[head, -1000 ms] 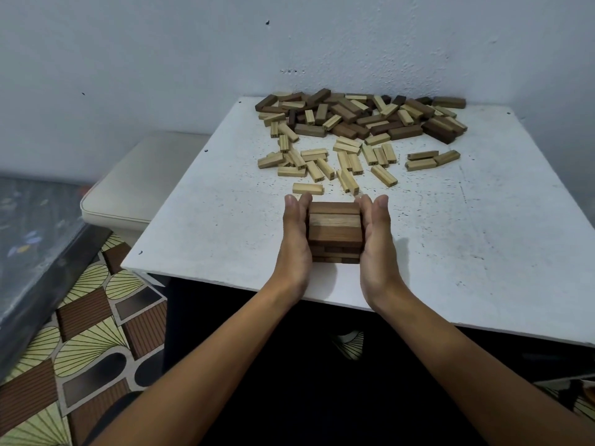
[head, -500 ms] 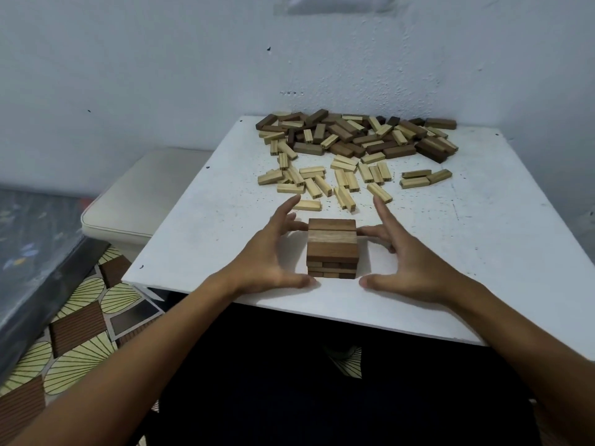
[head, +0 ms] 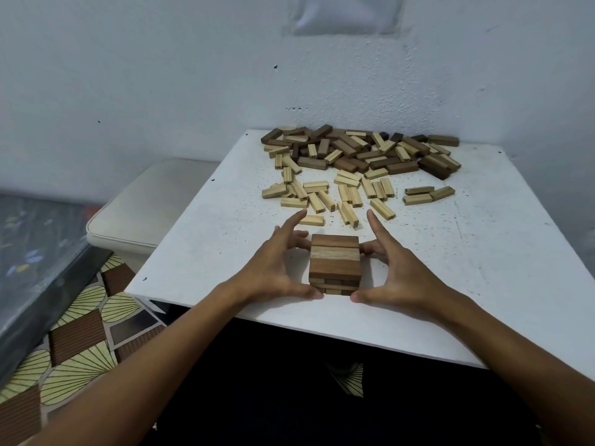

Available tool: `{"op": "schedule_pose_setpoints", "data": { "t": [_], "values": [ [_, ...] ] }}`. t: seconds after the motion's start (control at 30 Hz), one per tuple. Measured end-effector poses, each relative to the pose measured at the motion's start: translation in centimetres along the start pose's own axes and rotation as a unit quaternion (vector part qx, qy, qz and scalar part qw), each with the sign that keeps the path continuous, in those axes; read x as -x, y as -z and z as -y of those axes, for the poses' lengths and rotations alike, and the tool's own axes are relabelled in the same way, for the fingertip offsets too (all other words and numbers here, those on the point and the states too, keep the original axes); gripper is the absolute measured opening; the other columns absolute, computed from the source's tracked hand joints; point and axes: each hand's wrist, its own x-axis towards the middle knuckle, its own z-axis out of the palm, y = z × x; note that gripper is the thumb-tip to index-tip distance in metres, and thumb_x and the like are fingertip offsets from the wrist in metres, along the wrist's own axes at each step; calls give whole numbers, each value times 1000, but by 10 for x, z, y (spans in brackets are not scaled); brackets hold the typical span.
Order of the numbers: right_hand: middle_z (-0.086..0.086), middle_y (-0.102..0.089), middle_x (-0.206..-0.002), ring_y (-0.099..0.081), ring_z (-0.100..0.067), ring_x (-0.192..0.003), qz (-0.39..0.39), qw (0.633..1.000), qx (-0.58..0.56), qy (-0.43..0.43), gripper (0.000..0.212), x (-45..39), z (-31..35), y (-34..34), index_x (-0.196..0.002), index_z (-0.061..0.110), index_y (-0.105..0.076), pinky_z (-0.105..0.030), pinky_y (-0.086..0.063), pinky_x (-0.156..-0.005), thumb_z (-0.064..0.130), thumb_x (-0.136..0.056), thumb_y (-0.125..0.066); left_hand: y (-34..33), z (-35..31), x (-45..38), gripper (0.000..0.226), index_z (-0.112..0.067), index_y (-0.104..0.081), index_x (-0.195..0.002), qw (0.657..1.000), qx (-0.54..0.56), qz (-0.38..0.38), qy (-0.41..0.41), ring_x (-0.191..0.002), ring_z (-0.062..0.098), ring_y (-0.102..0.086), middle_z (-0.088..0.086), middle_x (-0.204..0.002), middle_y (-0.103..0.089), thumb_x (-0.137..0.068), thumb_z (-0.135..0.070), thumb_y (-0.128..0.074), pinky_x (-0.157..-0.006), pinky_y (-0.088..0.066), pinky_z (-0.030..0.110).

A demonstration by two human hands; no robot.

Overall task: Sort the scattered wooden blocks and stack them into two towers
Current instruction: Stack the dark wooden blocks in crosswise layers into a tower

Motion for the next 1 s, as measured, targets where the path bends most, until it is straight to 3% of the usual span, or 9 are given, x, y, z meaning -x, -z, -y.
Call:
{"op": "schedule_pose_setpoints", "data": {
  "t": [0.17, 0.4, 0.57, 0.8, 1.0],
  "values": [
    [4, -52, -138, -46, -7, -126, 6, 1000, -7, 2, 137, -6, 1, -4, -147, 48, 13, -19, -33, -101, 35, -60, -91, 4, 5, 2, 129, -35, -11, -151, 1000, -10, -15, 4, -135, 2, -38, -7, -123, -60, -51, -42, -91, -119, -21, 49],
    [2, -51, -139, -46, -10, -127, 35, 999, -16, 24, 134, -33, 18, -23, -146, 52, 12, -22, -35, -101, 35, -61, -90, 30, 21, 14, 128, -31, -12, -152, 999, -30, -33, 27, -134, 6, -41, -21, -118, -51, -51, -42, -91, -118, -22, 50],
    [9, -53, -132, -45, 0, -123, 61, 997, -39, 42, 130, -58, 36, -46, -148, 51, 7, -15, -33, -95, 29, -62, -88, 57, 39, 31, 130, -29, -14, -153, 996, -32, -64, 60, -132, 9, -44, -10, -126, -50, -51, -38, -95, -115, -31, 44],
    [10, -53, -131, -45, -1, -127, 113, 990, -48, 74, 129, -95, 67, -79, -149, 50, 5, -29, -38, -108, 33, -59, -86, 91, 61, 58, 132, -21, -14, -154, 988, -24, -114, 103, -133, 10, -43, -3, -123, -53, -51, -28, -96, -115, -31, 34],
    [11, -54, -130, -47, -1, -124, 140, 984, -42, 99, 128, -121, 88, -102, -150, 48, 5, -29, -41, -106, 34, -58, -84, 113, 73, 77, 129, -22, -12, -153, 978, -3, -149, 147, -131, 11, -45, 5, -134, -51, -54, -19, -95, -113, -32, 28]
  ]
}}
